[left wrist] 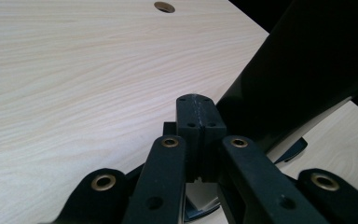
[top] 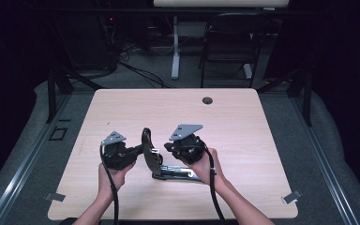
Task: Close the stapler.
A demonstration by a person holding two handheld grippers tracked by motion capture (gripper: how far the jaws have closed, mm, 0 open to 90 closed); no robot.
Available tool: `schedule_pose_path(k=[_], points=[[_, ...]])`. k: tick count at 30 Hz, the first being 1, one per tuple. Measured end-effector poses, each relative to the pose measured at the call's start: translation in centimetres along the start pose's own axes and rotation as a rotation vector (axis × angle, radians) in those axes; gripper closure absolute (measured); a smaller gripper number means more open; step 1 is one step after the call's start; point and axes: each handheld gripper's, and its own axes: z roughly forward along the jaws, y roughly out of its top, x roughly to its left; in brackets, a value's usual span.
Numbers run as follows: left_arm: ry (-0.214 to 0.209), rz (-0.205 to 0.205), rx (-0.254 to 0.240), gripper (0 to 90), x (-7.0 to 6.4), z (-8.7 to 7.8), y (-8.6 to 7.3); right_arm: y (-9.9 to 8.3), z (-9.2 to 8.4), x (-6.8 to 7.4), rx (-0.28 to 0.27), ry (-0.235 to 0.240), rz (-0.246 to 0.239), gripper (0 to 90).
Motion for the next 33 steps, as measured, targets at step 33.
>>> schedule_pose_path(k=[33], points=[[0.026, 0.051, 0.144, 56.7, -0.5, 1.7, -0.5, -6.6, -4.4, -2.7, -0.069, 0.007, 0.126, 90.0]])
